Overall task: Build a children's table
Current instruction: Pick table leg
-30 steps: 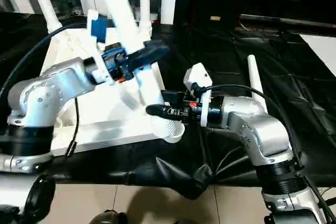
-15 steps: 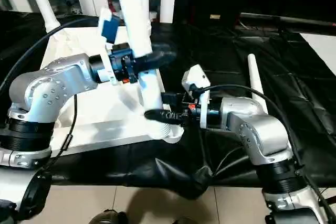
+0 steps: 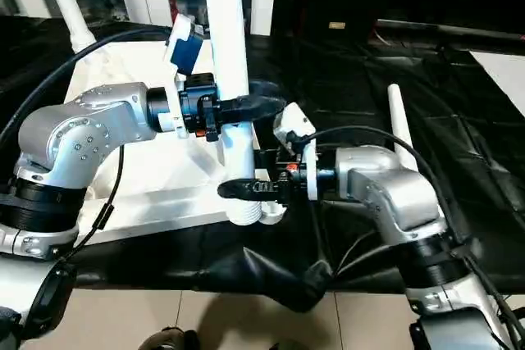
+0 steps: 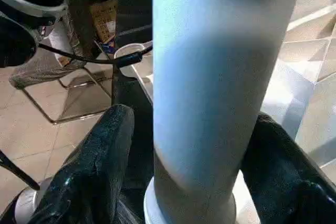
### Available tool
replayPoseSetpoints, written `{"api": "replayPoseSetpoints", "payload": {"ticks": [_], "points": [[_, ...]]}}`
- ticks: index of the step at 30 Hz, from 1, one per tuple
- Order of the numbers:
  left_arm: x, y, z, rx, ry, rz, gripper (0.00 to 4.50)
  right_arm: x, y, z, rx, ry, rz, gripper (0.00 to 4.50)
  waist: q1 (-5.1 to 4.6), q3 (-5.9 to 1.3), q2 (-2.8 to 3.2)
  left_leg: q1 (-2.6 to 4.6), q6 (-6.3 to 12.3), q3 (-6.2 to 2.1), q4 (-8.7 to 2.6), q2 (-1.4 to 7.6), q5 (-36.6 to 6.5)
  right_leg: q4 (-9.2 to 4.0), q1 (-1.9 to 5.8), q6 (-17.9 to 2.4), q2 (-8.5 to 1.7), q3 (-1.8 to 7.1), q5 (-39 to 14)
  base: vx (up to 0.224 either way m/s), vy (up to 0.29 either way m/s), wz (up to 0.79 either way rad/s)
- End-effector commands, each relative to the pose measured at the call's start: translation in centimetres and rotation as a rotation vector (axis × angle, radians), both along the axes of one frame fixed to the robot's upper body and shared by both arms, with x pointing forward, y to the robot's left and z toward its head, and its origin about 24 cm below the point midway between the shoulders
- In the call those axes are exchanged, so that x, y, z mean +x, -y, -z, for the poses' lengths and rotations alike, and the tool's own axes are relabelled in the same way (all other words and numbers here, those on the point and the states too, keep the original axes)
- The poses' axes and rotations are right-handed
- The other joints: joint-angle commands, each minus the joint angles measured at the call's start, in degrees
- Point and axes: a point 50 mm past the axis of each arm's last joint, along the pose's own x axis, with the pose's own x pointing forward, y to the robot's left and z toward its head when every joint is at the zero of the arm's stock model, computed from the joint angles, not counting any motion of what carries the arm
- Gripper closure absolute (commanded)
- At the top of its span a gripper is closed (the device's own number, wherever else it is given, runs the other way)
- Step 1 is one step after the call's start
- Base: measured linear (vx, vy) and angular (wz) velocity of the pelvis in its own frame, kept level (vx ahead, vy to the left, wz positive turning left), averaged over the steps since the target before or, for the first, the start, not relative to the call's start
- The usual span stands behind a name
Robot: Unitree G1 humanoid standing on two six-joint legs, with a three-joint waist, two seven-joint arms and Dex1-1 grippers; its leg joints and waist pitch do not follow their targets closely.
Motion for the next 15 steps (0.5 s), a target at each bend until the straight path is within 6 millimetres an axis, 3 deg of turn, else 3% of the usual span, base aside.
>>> {"api": "replayPoseSetpoints", "payload": {"ticks": [1, 15], "points": [[-0.31, 0.47, -1.17, -0.002, 0.053, 0.046, 2.80, 0.16, -0.11, -0.42, 0.003, 0.014, -0.022, 1.47, -0.05, -4.15, -0.10, 2.11, 0.91, -1.76, -4.21, 4.89, -8.6, -3.82, 1.92, -15.8, -4.86, 2.13, -5.8, 0.000, 0.000, 0.00], [-0.96, 0.73, -0.86, 0.010, 0.055, 0.118, 2.80, 0.23, -0.40, -0.34, 0.023, 0.005, -0.047, 1.47, 0.04, -4.43, 0.11, 2.17, 1.20, -1.73, -4.08, 4.92, -8.0, -3.56, 2.02, -16.6, -4.80, 2.04, -4.2, 0.000, 0.000, 0.00]]}}
